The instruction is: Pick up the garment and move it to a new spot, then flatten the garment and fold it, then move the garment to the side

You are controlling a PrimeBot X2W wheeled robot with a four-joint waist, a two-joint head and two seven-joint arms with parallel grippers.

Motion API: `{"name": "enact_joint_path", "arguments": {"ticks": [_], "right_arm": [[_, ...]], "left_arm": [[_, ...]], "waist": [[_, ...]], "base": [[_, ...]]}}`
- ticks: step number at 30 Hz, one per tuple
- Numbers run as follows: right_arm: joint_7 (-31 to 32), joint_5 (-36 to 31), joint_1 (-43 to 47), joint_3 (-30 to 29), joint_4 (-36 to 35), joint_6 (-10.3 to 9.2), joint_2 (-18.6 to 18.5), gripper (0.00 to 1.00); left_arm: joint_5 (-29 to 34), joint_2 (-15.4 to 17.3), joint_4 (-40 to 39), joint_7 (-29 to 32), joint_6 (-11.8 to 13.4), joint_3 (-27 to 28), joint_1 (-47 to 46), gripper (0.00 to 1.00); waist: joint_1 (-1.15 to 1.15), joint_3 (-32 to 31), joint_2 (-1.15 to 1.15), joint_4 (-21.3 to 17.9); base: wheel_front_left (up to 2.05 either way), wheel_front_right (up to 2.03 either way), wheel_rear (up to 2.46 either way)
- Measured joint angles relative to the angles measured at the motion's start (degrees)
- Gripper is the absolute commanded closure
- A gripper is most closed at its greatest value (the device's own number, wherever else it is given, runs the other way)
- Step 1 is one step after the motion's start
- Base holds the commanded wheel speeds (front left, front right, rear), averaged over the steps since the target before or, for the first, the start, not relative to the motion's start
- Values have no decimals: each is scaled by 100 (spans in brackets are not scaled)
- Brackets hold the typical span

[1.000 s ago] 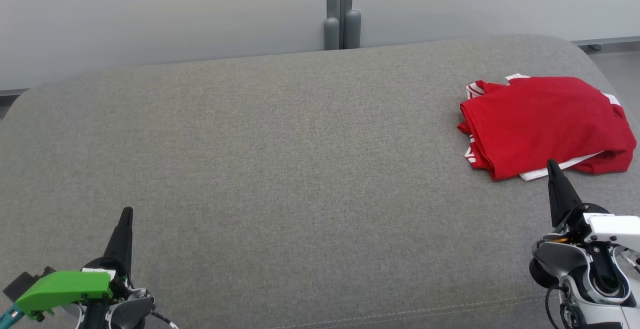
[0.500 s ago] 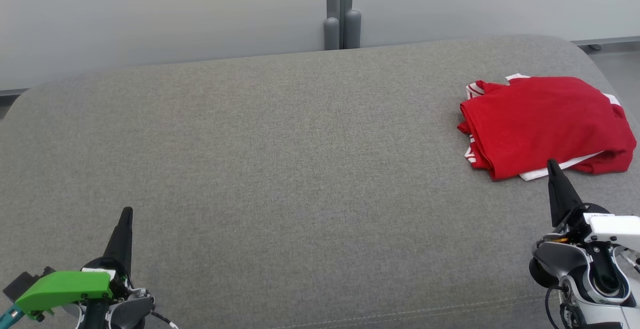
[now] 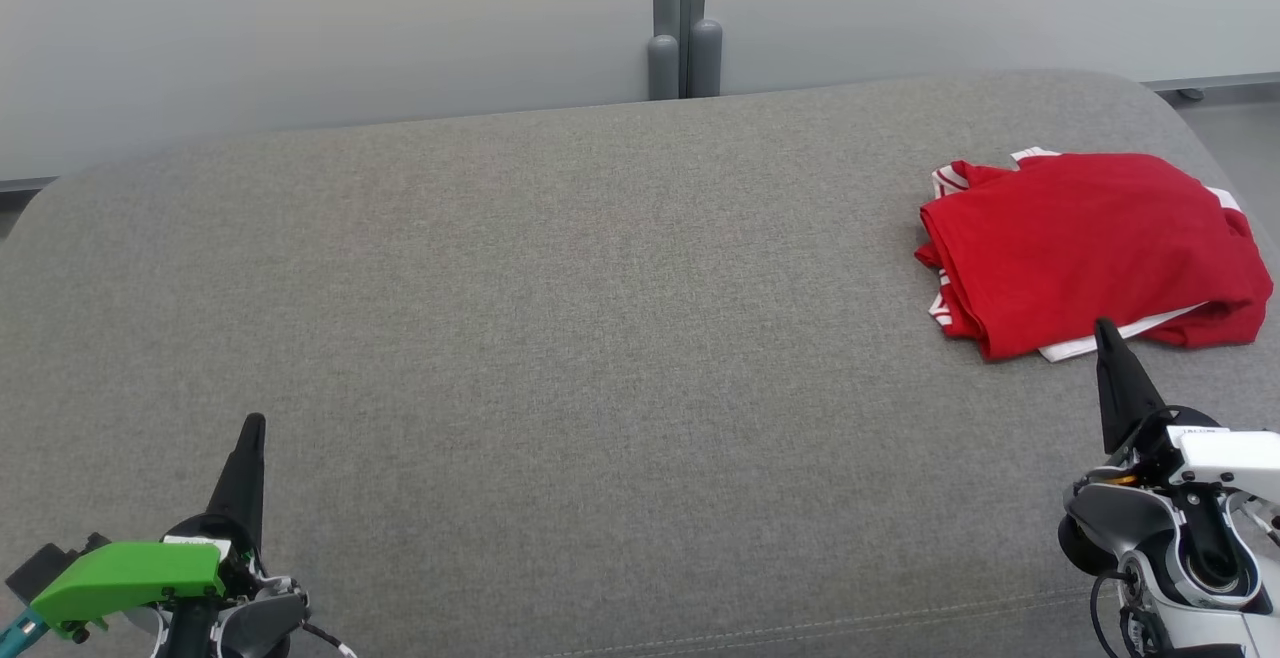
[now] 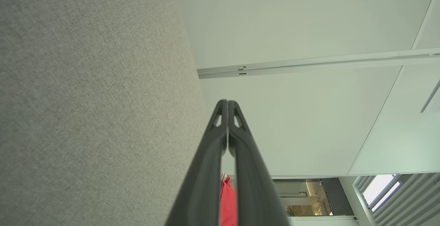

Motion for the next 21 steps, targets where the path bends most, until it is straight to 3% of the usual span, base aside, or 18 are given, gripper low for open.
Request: {"name": "enact_joint_path", "arguments": {"ticks": [21], "right_arm": [[1,0,1,-4,-5,0,4,100]], "left_arm": [[0,-1,-4,0,0,2,-1,100]], "waist": [[0,1,0,0]], "base": [[0,0,0]]}}
